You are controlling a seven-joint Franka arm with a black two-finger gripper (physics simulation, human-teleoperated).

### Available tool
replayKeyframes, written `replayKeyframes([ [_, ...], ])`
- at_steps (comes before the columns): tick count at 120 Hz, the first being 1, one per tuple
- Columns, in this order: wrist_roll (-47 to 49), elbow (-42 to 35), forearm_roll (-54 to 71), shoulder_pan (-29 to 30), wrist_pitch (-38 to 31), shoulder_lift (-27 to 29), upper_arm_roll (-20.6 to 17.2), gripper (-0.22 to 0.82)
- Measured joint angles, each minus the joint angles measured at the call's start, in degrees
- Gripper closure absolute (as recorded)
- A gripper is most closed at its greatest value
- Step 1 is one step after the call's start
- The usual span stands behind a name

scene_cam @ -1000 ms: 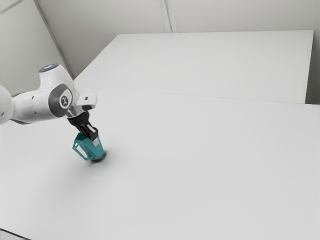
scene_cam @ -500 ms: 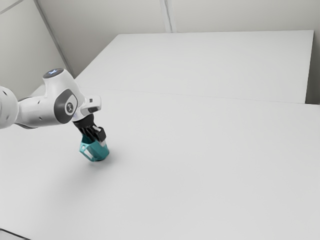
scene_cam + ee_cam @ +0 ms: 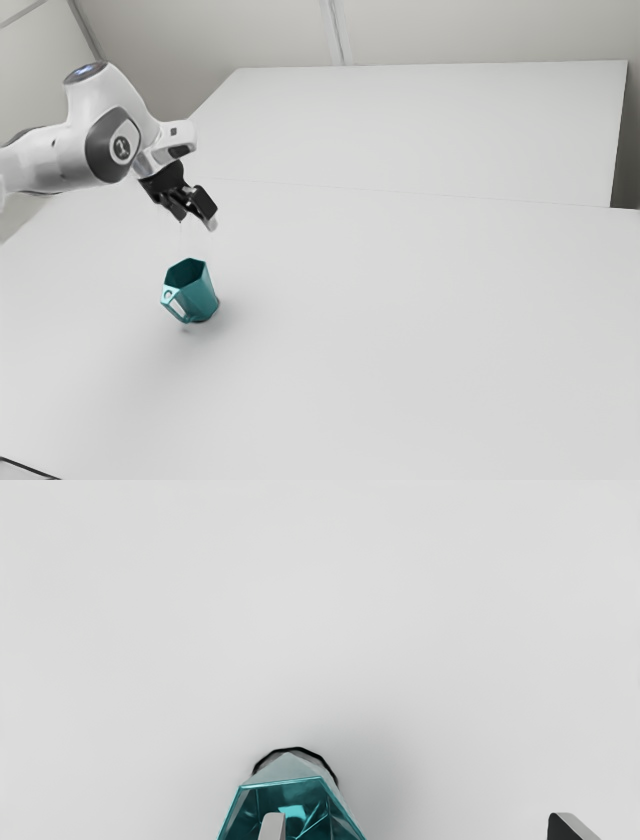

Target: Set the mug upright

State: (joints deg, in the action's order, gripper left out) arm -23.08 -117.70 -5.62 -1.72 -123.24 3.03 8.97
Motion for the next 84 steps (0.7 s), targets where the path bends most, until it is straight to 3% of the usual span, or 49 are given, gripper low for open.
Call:
replayKeyframes([
  [38, 2.59, 25.14, 0.15, -0.11, 17.59, -7.98, -1.33, 0.01],
  [84, 4.07, 27.41, -0.15, -0.32, 26.29, -7.82, -1.32, 0.0],
])
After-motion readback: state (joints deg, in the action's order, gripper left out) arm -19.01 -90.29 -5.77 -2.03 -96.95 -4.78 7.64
